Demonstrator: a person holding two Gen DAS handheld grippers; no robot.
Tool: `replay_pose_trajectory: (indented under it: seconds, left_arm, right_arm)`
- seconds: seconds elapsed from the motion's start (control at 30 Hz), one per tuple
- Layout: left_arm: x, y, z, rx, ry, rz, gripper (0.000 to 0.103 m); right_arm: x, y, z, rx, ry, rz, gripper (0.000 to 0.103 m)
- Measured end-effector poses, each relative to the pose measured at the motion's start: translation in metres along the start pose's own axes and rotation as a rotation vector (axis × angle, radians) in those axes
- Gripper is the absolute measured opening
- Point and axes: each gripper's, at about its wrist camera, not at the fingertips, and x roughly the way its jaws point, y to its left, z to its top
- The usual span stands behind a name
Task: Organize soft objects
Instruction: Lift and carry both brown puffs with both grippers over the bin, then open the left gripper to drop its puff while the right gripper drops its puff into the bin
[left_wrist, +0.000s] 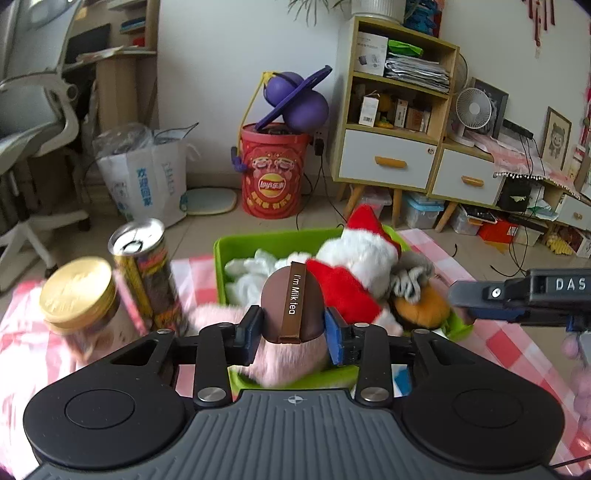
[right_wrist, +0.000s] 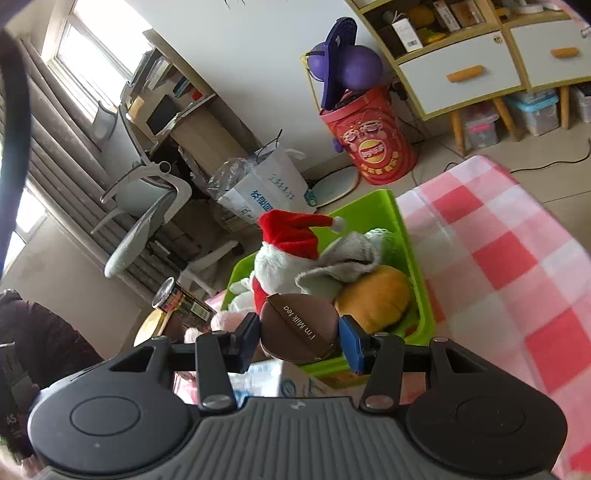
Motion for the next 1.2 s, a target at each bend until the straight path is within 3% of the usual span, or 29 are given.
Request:
replay_pose_trajectory:
  seconds: [0.23,0.6,0.63,0.7,0.77,0.93,1.2]
  left_arm:
    - [0.036,-0.006,0.009,0.033,0.030,0.009,0.040]
    - [0.058,0.000,0.008,0.016,0.049,0.024,0.051]
    - [0.058,0.000,0.008,0.009,0.044,0.021,0.053]
    - [0.058,0.001,0.007,-0.006,0.034,0.013,0.065]
    - [0.054,0.000,0.005,-0.015,0.024,0.023,0.071]
    - [0.041,0.004,0.002,-0.036,0.018,0.046,0.079]
    - [-0.002,0.016,-0.017,-0.091,0.038,0.101,0.087]
  right_arm:
    - [0.028,-0.005,0.004,0.046,0.022,0.046,0.035]
    - [0.039,-0.003,0.003,0.027,0.040,0.029,0.038]
    - [0.039,-0.002,0.003,0.024,0.042,0.024,0.038]
    - [0.039,0.000,0.003,0.022,0.055,0.000,0.051]
    - [0.035,-0.001,0.003,0.035,0.050,-0.007,0.057]
    - [0.020,-0.003,0.007,0.046,0.023,-0.030,0.060]
    - [-0.021,0.003,-0.002,-0.019,0.008,-0.142,0.067]
